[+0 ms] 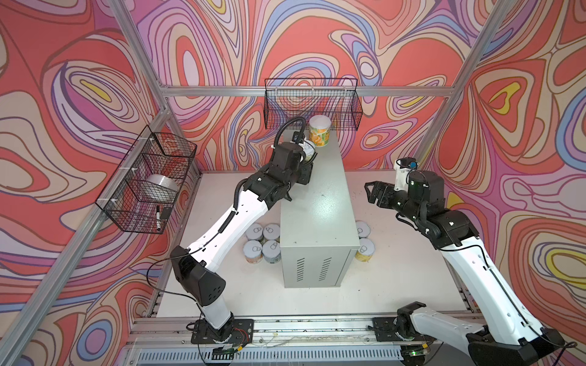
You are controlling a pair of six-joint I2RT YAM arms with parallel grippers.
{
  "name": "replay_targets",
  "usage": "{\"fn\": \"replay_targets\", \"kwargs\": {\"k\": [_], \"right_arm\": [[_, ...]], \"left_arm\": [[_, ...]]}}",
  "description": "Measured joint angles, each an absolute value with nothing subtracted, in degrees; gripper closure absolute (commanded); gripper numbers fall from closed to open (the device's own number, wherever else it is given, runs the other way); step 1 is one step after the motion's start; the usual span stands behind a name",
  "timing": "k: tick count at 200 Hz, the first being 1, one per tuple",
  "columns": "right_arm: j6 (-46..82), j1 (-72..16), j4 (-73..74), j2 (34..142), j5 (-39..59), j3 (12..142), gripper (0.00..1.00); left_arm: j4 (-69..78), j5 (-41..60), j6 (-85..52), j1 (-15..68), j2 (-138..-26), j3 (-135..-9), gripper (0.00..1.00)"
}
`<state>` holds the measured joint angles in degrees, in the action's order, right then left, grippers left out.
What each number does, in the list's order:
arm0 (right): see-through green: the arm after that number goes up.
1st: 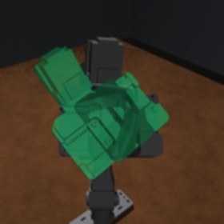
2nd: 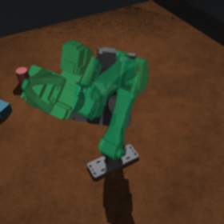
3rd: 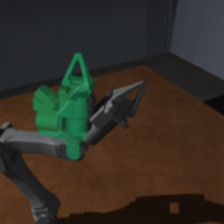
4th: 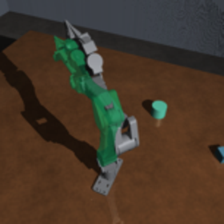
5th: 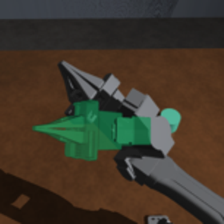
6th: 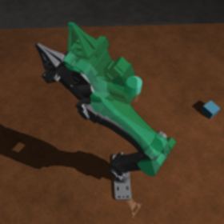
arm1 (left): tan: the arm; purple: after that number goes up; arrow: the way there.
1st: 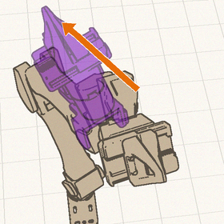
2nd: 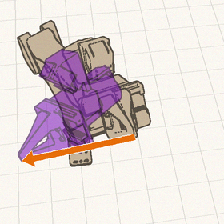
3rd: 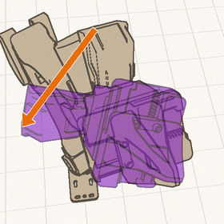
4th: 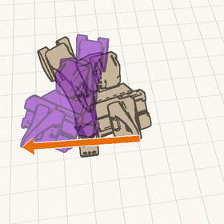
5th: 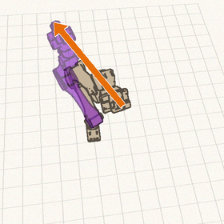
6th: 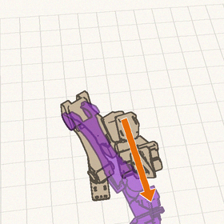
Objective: Place and organize the canned foods onto the counter
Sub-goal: 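Move the can along the cabinet top toward the orange-labelled tub with the left gripper, then set the can beside the tub, open the left gripper and withdraw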
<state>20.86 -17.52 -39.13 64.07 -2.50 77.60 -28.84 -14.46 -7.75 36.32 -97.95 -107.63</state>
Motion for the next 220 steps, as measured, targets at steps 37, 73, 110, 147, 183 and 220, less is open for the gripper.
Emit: {"fn": "replay_targets", "kwargs": {"k": [37,73,110,147,183,220], "right_arm": [[20.84,-17.52,-38.65,64.77,-2.48,77.6,0.07],[20.64,-17.52,-38.11,65.28,-2.5,77.6,0.07],[20.45,-17.52,-38.09,65.84,-2.52,77.73,0.07],[20.21,-17.52,-38.09,66.24,-2.74,77.8,0.07],[20.16,-17.52,-38.11,66.81,-2.98,78.32,0.07],[20.14,-17.52,-38.02,67.42,-2.98,78.59,0.07]], "left_arm": [[-27.16,-15.25,-7.68,35.2,-99.61,-108.29,0.35],[-26.7,-15.53,-7.35,33.89,-102.45,-111.33,0.35],[-26.57,-15.79,-5.91,33.26,-106.39,-116.05,0.35],[-26.76,-15.84,-5.63,32.62,-109.49,-120.05,0.37],[-26.79,-15.64,-5.74,31.9,-110.0,-120.79,0.37],[-26.28,-15.2,-5.78,31.14,-111.07,-121.49,0.36]]}}
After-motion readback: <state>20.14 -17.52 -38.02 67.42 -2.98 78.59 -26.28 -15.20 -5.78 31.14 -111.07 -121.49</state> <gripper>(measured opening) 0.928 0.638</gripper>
